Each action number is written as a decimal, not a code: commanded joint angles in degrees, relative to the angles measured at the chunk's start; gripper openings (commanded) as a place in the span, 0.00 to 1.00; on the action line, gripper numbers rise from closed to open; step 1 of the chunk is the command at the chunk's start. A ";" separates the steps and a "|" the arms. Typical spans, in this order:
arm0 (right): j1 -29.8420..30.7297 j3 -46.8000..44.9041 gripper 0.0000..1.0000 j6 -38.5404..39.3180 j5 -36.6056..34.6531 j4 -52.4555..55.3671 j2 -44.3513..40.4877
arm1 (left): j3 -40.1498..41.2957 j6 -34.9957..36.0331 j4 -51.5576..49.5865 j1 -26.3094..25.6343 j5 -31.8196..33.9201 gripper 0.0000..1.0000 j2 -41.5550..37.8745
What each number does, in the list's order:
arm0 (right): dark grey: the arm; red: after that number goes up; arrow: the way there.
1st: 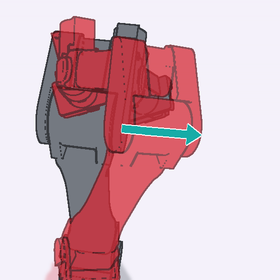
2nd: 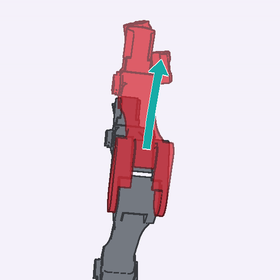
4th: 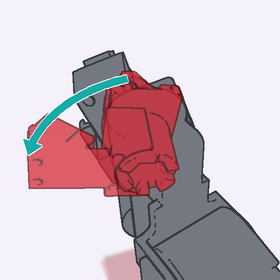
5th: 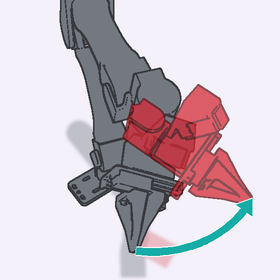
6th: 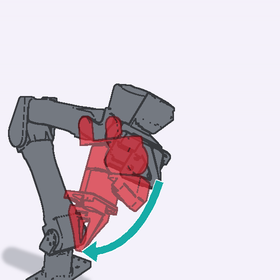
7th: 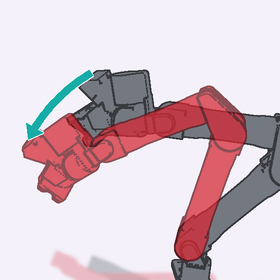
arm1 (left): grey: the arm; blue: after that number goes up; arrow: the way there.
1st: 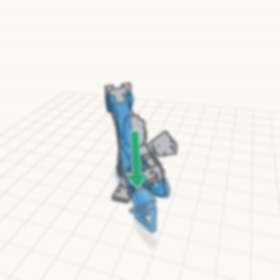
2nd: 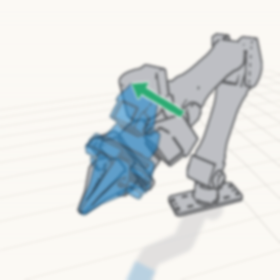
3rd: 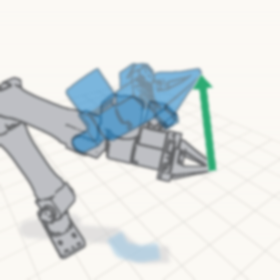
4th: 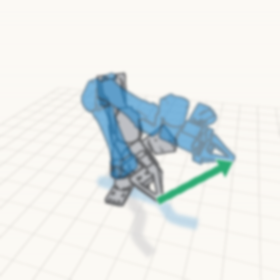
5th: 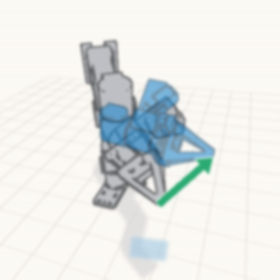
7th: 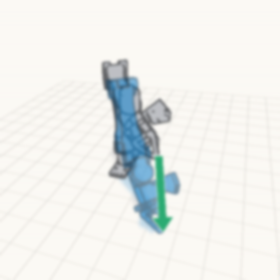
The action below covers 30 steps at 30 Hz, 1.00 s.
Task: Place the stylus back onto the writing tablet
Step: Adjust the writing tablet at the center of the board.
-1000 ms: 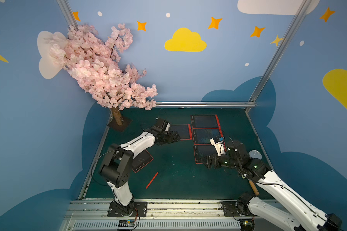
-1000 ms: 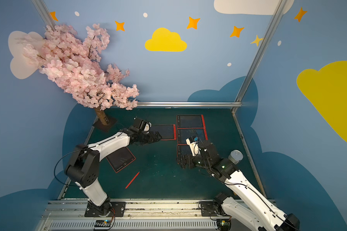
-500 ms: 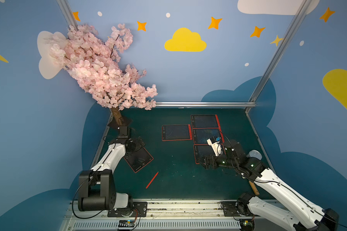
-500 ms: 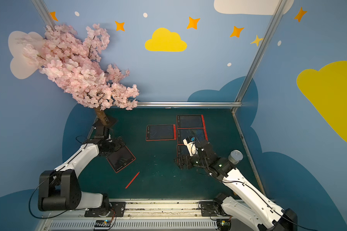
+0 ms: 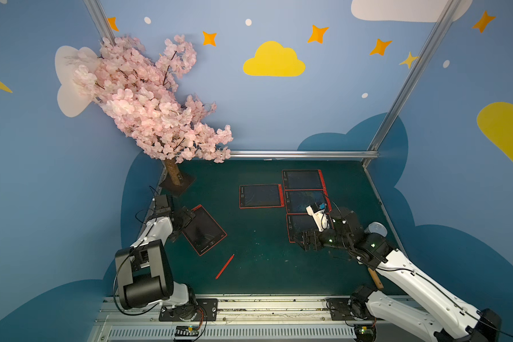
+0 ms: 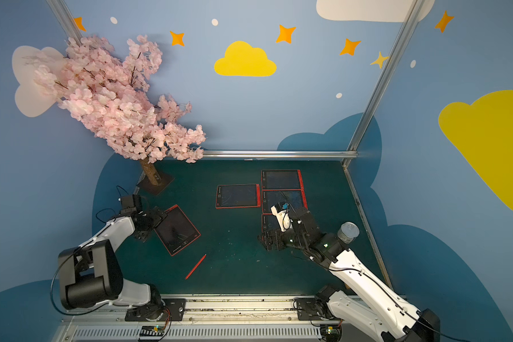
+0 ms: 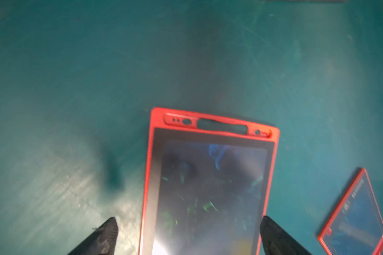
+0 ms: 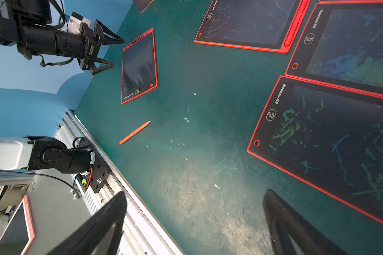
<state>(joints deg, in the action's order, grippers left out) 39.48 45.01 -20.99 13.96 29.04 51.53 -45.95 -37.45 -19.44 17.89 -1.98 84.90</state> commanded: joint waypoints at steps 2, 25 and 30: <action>0.33 1.85 0.95 0.89 -1.03 1.02 -0.02 | -2.14 -0.63 3.47 0.57 1.47 0.99 4.19; 0.33 0.86 0.95 0.69 -2.17 0.88 -0.91 | -15.29 0.69 8.63 -6.30 -14.59 0.99 23.43; 0.42 1.05 0.95 0.60 -2.07 0.98 -0.64 | -18.92 1.54 7.75 -10.56 -17.95 0.99 26.85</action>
<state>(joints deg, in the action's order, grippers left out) 39.55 45.04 -20.58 12.45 29.61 50.92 -64.99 -36.25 -8.19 10.00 -12.88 108.09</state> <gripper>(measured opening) 0.951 0.994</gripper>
